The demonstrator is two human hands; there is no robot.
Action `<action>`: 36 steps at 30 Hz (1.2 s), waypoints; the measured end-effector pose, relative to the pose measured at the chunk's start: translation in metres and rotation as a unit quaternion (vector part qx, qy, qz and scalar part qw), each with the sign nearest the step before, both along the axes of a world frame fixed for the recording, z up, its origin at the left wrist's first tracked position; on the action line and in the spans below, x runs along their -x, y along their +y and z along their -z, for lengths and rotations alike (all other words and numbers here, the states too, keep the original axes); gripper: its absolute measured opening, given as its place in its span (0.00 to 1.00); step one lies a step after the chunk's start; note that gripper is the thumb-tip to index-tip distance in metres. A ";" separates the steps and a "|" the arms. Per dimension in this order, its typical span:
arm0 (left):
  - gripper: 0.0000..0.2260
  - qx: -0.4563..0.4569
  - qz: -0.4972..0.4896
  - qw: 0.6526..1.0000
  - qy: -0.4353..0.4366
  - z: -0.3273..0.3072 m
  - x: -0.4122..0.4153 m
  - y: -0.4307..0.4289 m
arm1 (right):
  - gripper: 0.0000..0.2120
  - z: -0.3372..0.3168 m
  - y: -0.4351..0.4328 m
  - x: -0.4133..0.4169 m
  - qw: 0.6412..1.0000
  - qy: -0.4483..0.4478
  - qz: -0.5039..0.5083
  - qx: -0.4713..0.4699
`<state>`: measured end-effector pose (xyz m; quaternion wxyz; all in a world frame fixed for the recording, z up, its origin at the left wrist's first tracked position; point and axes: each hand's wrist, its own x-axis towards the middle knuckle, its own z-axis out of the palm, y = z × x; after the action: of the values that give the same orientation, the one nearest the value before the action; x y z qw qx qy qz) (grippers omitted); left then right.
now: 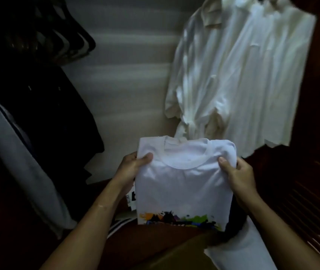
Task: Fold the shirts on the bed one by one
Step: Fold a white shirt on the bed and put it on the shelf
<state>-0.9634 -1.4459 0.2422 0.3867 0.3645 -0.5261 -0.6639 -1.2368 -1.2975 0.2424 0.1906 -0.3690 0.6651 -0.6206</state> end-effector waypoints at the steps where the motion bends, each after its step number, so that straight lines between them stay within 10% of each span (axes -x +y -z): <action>1: 0.18 -0.001 -0.017 1.000 -0.003 0.007 0.003 -0.011 | 0.08 0.006 -0.019 0.007 1.000 0.001 -0.019 -0.003; 36: 0.15 0.162 -0.209 0.961 -0.081 0.357 0.006 -0.236 | 0.04 0.367 -0.357 0.055 0.969 0.030 -0.224 0.101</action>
<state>-0.9693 -1.6817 -0.1146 0.5269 0.4514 -0.5679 -0.4429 -1.2913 -1.6542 -0.1249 0.2661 -0.5444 0.5053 -0.6144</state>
